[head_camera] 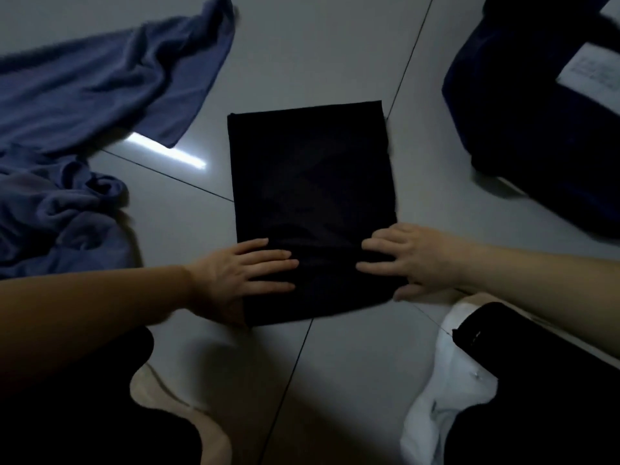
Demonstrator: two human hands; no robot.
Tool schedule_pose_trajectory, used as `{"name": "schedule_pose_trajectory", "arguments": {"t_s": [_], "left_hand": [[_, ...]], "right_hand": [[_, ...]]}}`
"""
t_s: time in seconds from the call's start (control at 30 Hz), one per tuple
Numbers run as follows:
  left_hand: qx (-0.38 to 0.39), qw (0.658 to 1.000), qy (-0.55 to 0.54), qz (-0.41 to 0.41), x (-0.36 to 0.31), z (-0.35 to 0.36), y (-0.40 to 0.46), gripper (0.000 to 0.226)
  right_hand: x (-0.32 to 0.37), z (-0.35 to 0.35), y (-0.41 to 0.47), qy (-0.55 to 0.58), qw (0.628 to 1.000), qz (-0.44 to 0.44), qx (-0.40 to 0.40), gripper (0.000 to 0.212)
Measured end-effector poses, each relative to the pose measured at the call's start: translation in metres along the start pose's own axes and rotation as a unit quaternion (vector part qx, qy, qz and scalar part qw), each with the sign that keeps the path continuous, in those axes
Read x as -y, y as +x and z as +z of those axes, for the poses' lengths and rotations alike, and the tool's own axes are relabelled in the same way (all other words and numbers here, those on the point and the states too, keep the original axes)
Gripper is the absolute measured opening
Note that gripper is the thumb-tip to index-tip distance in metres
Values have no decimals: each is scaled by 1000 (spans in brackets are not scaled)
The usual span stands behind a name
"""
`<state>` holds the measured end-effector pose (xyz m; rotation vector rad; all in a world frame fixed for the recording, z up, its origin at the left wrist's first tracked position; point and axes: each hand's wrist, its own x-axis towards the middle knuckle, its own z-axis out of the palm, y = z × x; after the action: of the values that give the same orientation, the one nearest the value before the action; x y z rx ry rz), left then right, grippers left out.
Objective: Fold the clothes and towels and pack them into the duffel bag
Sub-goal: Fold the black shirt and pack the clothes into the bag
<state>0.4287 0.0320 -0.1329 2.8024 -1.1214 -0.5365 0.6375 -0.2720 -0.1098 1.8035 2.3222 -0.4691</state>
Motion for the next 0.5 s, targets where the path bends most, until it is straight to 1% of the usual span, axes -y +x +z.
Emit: {"name": "schedule_pose_trajectory", "arguments": {"t_s": [0.07, 0.1, 0.13, 0.2, 0.23, 0.27, 0.3, 0.33, 0.37, 0.4, 0.43, 0.47, 0.5], "left_hand": [[18, 1000, -1, -2, 0, 2, -2, 92], [20, 1000, -5, -4, 1, 4, -3, 89], [14, 1000, -11, -5, 2, 5, -3, 83], [-25, 1000, -18, -4, 2, 6, -1, 67], [-42, 999, -16, -6, 2, 4, 1, 62], [-57, 998, -19, -8, 0, 2, 3, 60], [-68, 997, -34, -13, 1, -2, 5, 61], [-88, 994, -61, -29, 1, -6, 6, 60], [-108, 988, -98, -56, 1, -9, 6, 52], [-124, 976, -151, -97, 0, -13, 5, 42], [-137, 953, -226, -147, 0, -17, 4, 37], [-133, 913, -325, -208, -1, -24, 2, 36], [-111, 851, -437, -270, -3, -30, 1, 30]], "right_hand": [[5, 6, 0, 23, 998, 8, -50, 69], [7, 7, 2, 25, 997, 12, -72, 66], [7, 9, 4, 26, 995, 13, -94, 61], [8, 7, 10, 48, 992, 23, -114, 50], [9, 4, 13, 68, 990, 41, -113, 47], [11, 0, 16, 100, 986, 77, -109, 44], [14, -6, 19, 152, 974, 134, -101, 41], [17, -13, 21, 218, 951, 196, -99, 38], [17, -19, 22, 290, 918, 255, -95, 35], [14, -24, 23, 359, 880, 303, -72, 29], [8, -31, 24, 429, 840, 331, -35, 23], [1, -39, 24, 501, 795, 342, -2, 23], [-6, -46, 24, 567, 751, 338, 20, 23]]}}
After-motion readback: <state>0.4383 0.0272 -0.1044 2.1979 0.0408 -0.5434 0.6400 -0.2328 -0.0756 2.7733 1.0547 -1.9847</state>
